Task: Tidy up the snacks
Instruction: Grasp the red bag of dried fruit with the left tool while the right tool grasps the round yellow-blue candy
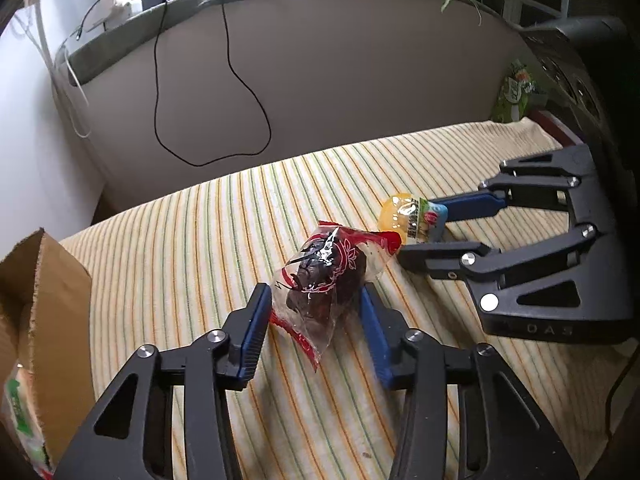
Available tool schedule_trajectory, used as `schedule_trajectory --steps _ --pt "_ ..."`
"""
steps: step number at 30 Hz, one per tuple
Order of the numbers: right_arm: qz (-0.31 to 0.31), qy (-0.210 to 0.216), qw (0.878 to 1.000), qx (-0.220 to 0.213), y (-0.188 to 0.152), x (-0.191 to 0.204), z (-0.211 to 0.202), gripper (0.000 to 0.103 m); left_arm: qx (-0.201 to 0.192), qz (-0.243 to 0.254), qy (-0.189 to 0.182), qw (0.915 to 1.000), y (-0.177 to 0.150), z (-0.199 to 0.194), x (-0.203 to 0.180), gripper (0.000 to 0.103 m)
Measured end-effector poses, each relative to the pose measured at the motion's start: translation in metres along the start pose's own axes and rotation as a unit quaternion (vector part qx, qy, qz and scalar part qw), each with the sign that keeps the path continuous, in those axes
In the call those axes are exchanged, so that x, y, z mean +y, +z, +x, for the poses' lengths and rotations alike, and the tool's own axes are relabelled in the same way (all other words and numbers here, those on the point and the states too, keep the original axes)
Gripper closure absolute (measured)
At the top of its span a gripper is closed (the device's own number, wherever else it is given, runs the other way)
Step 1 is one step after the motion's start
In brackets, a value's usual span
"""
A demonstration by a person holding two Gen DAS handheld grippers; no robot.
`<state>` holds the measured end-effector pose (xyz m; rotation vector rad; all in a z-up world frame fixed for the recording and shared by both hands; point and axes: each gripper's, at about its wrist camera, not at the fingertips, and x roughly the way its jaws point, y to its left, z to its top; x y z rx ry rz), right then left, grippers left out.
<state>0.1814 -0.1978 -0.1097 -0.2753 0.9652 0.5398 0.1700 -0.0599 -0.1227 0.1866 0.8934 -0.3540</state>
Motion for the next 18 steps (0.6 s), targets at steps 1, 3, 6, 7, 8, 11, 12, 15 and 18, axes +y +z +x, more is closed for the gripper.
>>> schedule_trajectory --steps 1,3,6,7,8,11,12,15,18 --pt "0.000 0.000 1.000 0.000 0.000 0.000 -0.001 0.063 -0.002 -0.003 -0.001 1.0000 -0.001 -0.001 0.000 0.064" --pt "0.001 -0.002 1.000 -0.002 -0.001 -0.001 -0.002 0.063 -0.006 -0.008 -0.002 1.0000 -0.002 -0.004 -0.001 0.066" --pt "0.005 -0.001 1.000 -0.007 -0.001 -0.002 -0.006 0.063 -0.010 -0.017 -0.009 0.9998 -0.003 -0.005 0.004 0.069" --pt "0.007 0.000 1.000 -0.009 -0.002 -0.004 -0.008 0.063 -0.011 -0.021 -0.011 0.9997 -0.004 -0.007 0.005 0.070" --pt "0.009 0.000 1.000 -0.011 -0.002 -0.005 -0.010 0.064 -0.012 -0.024 -0.012 0.9996 -0.005 -0.009 0.006 0.070" --pt "0.011 0.002 1.000 -0.016 -0.002 -0.006 -0.015 0.064 -0.015 -0.037 -0.023 0.9989 -0.007 -0.013 0.010 0.071" --pt "0.012 0.002 1.000 -0.017 -0.002 -0.006 -0.017 0.064 -0.016 -0.039 -0.025 0.9988 -0.007 -0.015 0.011 0.071" --pt "0.013 0.002 1.000 -0.021 -0.005 -0.008 -0.024 0.064 -0.022 -0.043 -0.026 0.9985 -0.009 -0.020 0.014 0.071" --pt "0.017 0.003 0.999 -0.027 -0.007 -0.008 -0.030 0.064 -0.032 -0.052 -0.031 0.9976 -0.010 -0.031 0.018 0.072"
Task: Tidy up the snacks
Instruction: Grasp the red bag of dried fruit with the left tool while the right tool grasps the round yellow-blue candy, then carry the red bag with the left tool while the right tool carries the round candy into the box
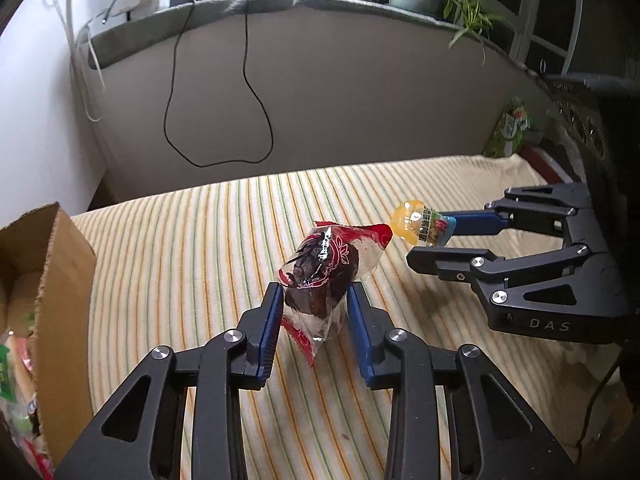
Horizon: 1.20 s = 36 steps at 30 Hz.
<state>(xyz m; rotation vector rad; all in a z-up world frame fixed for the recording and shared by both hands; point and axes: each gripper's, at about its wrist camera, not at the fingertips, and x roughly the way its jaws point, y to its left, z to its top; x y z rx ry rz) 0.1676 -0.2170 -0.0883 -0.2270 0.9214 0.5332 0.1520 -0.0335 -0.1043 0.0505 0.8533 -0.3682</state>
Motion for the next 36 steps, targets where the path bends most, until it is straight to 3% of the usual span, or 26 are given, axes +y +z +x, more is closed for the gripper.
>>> schedule_trajectory --steps 14,23,36 --pt "-0.007 0.008 0.999 -0.039 0.016 0.021 -0.040 0.064 -0.060 -0.031 0.006 0.9977 -0.003 -0.067 0.033 0.072" --pt "-0.027 0.034 0.997 -0.063 0.051 0.071 -0.050 0.064 -0.092 -0.060 0.044 0.9930 -0.013 -0.110 0.079 0.072" --pt "-0.052 0.074 0.994 -0.063 0.097 0.153 -0.018 0.064 -0.100 -0.104 0.104 0.9841 -0.039 -0.146 0.156 0.072"
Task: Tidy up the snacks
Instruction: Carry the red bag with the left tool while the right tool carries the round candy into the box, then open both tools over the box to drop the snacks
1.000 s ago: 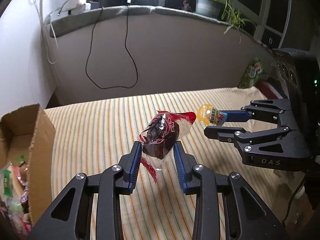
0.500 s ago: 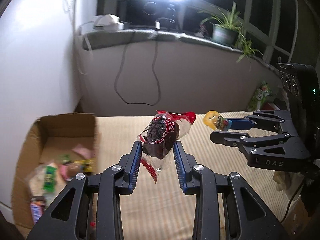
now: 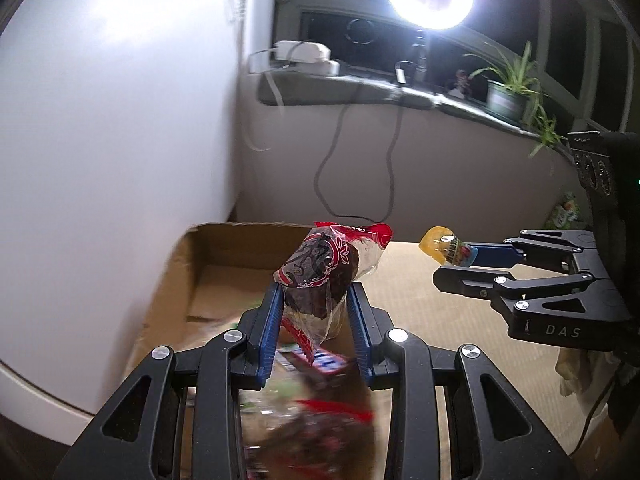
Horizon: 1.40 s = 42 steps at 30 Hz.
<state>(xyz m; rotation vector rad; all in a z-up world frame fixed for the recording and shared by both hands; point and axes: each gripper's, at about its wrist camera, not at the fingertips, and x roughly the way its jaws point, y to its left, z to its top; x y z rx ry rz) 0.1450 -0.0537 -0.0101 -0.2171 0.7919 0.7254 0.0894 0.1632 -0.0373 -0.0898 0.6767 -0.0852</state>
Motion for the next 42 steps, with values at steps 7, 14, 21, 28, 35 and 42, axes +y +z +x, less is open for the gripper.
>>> schedule_trajectory --steps 7,14,21,28,35,42 --pt "-0.017 0.015 1.000 0.012 0.019 0.032 0.035 0.064 0.007 -0.018 0.020 0.9996 -0.003 0.002 0.028 0.072" --pt "-0.021 0.023 0.999 0.023 0.027 0.044 0.057 0.064 0.010 -0.025 0.029 0.9992 -0.005 0.006 0.040 0.072" --pt "-0.019 0.028 0.999 0.031 0.031 0.047 0.070 0.063 0.011 -0.022 0.038 0.9990 -0.005 0.009 0.043 0.072" --pt "-0.024 0.032 0.998 0.040 0.031 0.050 0.079 0.063 0.013 -0.022 0.041 0.9988 -0.006 0.012 0.043 0.072" --pt "-0.028 0.031 0.998 0.042 0.030 0.053 0.083 0.061 0.010 -0.018 0.050 0.9985 -0.005 0.012 0.041 0.071" --pt "-0.031 0.032 0.998 0.036 0.028 0.054 0.079 0.056 0.003 -0.014 0.058 0.9982 -0.008 0.006 0.039 0.071"
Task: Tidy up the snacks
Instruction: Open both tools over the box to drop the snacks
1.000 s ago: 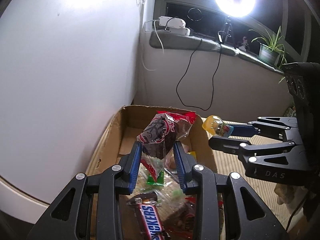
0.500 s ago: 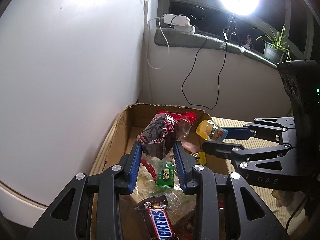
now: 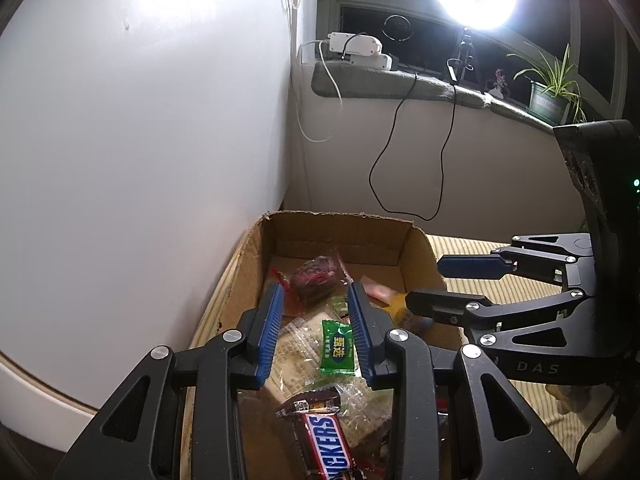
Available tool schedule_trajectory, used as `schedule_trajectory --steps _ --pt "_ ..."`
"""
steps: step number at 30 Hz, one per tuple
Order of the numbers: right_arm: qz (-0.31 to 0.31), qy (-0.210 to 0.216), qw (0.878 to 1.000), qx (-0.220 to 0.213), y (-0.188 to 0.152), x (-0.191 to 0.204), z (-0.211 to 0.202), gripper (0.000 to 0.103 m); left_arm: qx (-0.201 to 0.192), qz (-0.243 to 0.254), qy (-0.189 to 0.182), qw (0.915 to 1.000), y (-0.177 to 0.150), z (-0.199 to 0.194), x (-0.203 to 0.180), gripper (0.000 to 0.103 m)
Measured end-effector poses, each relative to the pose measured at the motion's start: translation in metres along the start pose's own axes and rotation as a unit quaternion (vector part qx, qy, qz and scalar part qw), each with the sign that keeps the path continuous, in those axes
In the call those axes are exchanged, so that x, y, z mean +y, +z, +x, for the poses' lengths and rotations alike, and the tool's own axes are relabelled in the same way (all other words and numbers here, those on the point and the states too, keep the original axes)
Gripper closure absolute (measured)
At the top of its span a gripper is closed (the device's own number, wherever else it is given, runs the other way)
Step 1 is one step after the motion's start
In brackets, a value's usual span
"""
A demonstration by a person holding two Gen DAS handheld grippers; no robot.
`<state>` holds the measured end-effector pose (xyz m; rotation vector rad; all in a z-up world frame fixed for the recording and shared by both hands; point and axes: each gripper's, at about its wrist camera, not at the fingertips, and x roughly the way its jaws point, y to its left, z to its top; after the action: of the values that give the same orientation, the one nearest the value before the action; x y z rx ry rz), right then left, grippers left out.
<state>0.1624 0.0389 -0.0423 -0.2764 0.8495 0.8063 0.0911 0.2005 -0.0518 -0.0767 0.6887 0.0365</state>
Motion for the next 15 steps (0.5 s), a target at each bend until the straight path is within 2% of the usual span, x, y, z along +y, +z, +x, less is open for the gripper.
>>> schedule_trajectory --steps 3,10,12,15 --pt "-0.004 -0.002 1.000 -0.004 -0.001 0.003 -0.004 0.049 -0.001 -0.003 0.003 1.0000 -0.001 -0.001 0.001 0.071" --pt "-0.006 -0.009 1.000 -0.012 -0.006 0.005 -0.014 0.046 -0.008 -0.002 0.014 0.9999 -0.004 -0.010 0.001 0.071" --pt "-0.004 -0.011 1.000 -0.017 -0.007 0.005 -0.019 0.038 -0.011 -0.002 0.016 0.9998 -0.004 -0.013 0.001 0.071" --pt "-0.002 -0.011 1.000 -0.023 -0.010 0.006 -0.025 0.032 -0.015 0.000 0.021 0.9997 -0.005 -0.018 -0.001 0.058"
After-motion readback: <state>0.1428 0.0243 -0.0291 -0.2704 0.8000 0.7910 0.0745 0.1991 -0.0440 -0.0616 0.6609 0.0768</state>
